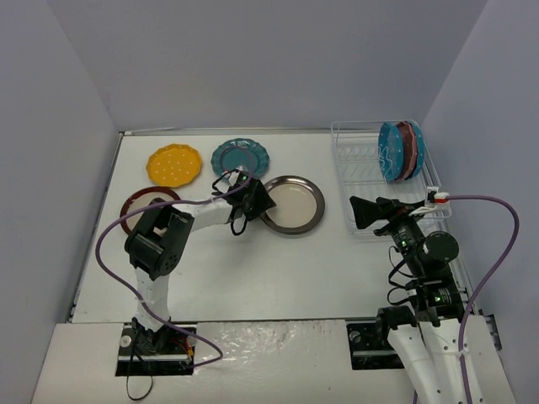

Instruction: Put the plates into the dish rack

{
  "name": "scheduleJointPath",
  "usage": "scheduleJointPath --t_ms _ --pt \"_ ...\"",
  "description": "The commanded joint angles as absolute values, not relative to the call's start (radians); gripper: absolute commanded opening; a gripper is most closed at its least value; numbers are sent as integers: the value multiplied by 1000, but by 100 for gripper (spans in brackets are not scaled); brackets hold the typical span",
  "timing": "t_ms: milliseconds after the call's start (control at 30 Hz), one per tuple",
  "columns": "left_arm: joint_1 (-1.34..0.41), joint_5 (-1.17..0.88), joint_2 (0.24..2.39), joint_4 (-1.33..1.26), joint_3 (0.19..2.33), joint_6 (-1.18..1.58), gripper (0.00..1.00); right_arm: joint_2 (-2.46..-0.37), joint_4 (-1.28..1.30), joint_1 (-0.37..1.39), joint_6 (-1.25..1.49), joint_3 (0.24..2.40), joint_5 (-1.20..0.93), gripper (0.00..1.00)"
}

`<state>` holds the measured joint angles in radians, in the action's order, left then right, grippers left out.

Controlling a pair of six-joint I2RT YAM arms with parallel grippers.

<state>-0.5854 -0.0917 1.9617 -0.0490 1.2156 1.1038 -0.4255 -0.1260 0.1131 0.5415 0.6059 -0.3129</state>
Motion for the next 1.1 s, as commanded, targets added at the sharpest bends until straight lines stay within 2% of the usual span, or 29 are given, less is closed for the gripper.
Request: scheduleJointPath --t_ms 0,100,167,200,233,433,533,867,1067 --pt "-601 -112 2015 -49 1158 1148 42 -446 -192 123 537 610 -335 100" --pt "-601 -108 2012 -74 1126 1152 23 -472 -192 124 544 606 -342 100" --pt "-600 -114 2000 -93 1100 1154 8 -499 -193 124 552 598 -357 100" --pt "-599 -115 1997 -99 1089 1153 2 -513 -194 124 556 594 -360 100" --pt "-598 -116 1982 -106 1075 1148 0 -528 -199 124 562 587 -373 100" --pt "-571 -118 1810 -147 927 1132 0 -634 -337 146 681 505 -458 100" --pt "-530 -119 1686 -157 837 1119 0 -711 -402 225 713 479 -457 100" --pt "-431 -181 1334 -179 644 1145 0 -1071 -673 590 802 459 -246 100" --pt "-387 -211 1224 -196 594 1167 0 -1202 -736 629 815 468 -177 100"
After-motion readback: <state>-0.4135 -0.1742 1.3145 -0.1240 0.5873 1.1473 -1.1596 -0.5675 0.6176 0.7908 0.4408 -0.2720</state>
